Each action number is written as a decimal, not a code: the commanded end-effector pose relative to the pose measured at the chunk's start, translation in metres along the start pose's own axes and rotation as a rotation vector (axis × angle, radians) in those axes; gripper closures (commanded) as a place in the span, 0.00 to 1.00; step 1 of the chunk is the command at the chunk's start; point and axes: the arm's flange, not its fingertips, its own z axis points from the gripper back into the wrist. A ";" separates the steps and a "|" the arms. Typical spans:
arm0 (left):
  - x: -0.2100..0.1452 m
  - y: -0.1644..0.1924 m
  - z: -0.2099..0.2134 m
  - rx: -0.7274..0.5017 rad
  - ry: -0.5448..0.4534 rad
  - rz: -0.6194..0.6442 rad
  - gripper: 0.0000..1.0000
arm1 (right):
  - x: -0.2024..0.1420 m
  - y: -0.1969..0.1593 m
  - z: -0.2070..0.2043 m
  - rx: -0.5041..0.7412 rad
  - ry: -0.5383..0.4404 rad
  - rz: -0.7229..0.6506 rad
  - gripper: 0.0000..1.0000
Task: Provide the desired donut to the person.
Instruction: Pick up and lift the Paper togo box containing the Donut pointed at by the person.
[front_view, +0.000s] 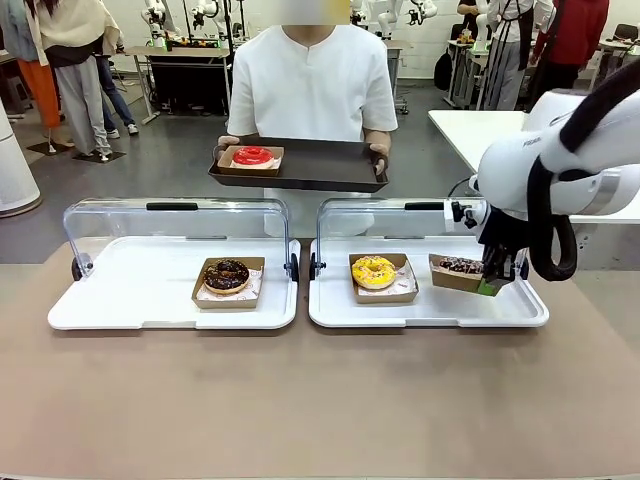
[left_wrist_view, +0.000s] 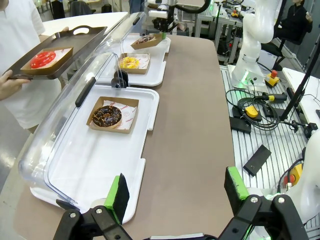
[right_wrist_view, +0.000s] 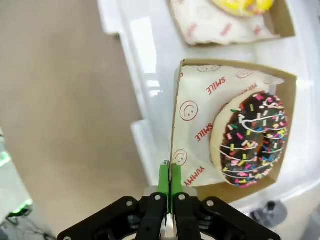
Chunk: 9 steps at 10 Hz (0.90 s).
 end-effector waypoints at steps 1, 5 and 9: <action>0.001 -0.001 0.002 0.003 -0.018 -0.010 0.00 | 0.010 0.058 0.043 0.032 0.005 -0.025 1.00; 0.001 -0.001 0.002 0.003 -0.018 -0.010 0.00 | 0.016 0.116 0.131 0.041 0.083 0.079 1.00; 0.001 -0.001 0.002 0.003 -0.018 -0.010 0.00 | 0.019 0.126 0.222 -0.019 0.117 0.129 1.00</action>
